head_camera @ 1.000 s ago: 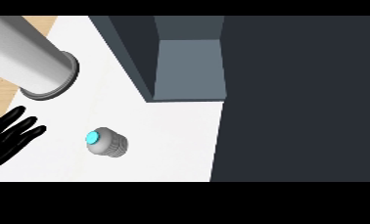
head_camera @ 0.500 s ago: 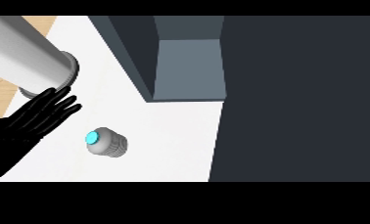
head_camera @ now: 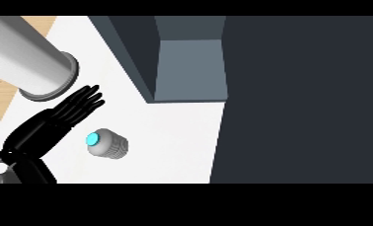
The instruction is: Pick up the bottled water, place it into the cabinet and close the cabinet
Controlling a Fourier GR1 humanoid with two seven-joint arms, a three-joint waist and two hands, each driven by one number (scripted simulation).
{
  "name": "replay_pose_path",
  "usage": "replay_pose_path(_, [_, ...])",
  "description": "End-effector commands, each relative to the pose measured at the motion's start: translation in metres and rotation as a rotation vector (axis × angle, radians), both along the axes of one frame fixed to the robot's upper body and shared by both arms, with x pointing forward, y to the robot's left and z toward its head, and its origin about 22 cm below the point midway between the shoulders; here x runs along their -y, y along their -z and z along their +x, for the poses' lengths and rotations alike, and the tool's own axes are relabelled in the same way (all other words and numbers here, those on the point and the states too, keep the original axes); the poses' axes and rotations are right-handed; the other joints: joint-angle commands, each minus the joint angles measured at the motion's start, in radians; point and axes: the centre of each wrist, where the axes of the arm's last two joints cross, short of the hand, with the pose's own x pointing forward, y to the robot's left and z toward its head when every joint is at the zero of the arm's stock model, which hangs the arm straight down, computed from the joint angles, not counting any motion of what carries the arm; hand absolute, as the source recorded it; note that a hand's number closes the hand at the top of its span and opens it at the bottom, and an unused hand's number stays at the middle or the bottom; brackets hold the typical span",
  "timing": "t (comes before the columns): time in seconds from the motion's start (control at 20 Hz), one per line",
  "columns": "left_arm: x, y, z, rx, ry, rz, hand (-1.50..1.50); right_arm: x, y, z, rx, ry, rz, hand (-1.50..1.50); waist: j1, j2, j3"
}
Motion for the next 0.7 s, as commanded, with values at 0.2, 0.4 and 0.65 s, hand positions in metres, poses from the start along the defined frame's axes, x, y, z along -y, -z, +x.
replay_pose_path(0.2, [-0.006, 0.044, 0.015, -0.033, 0.004, 0.022, -1.5, 0.019, -0.034, -0.039, 0.096, 0.014, -0.01, -1.5, -0.002, 0.001, 0.0])
replay_pose_path(0.4, [-0.003, 0.079, 0.005, -0.027, -0.009, 0.034, -1.5, 0.011, -0.028, -0.023, 0.079, 0.02, 0.014, -1.5, 0.004, 0.002, -0.001])
replay_pose_path(0.65, [0.002, 0.105, 0.006, -0.042, -0.025, 0.061, -1.5, 0.009, -0.031, -0.028, 0.088, 0.018, -0.005, -1.5, 0.002, 0.001, -0.001])
